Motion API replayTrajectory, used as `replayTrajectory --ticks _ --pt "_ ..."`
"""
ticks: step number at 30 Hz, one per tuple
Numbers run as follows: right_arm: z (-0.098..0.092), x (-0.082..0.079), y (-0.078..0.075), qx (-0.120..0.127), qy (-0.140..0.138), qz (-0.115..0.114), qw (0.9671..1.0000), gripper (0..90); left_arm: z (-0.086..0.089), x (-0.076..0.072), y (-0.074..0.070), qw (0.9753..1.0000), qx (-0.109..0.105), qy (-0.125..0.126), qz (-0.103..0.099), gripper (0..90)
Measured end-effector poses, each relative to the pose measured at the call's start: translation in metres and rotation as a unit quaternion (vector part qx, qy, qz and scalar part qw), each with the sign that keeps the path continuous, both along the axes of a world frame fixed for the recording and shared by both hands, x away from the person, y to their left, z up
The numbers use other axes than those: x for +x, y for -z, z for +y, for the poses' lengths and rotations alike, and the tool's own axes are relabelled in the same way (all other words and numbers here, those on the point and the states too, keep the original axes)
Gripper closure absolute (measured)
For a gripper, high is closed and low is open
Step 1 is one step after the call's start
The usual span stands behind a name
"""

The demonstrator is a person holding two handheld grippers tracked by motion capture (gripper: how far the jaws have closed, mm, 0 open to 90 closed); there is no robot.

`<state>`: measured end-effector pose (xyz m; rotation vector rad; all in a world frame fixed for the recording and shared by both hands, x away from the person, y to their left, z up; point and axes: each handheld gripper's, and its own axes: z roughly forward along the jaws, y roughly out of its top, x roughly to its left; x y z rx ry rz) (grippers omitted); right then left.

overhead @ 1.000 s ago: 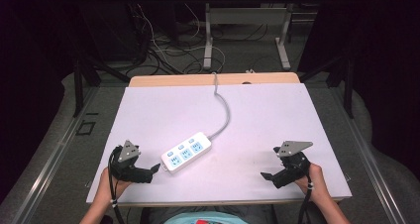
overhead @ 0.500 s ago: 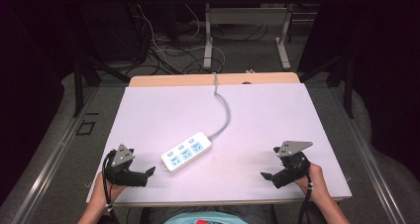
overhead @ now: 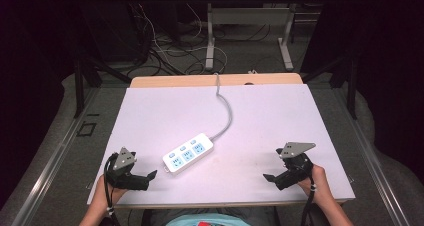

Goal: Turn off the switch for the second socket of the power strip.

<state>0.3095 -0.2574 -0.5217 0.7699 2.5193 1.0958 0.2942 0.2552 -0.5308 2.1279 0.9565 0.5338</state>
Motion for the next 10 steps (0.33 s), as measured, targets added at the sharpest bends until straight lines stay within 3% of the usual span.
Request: replayTrajectory --ticks 10 --pt "0.0001 0.0003 0.0001 0.000 -0.002 0.000 1.0000 1.1 0.0034 0.0018 -0.0019 1.0000 0.002 0.000 -0.002 0.0"
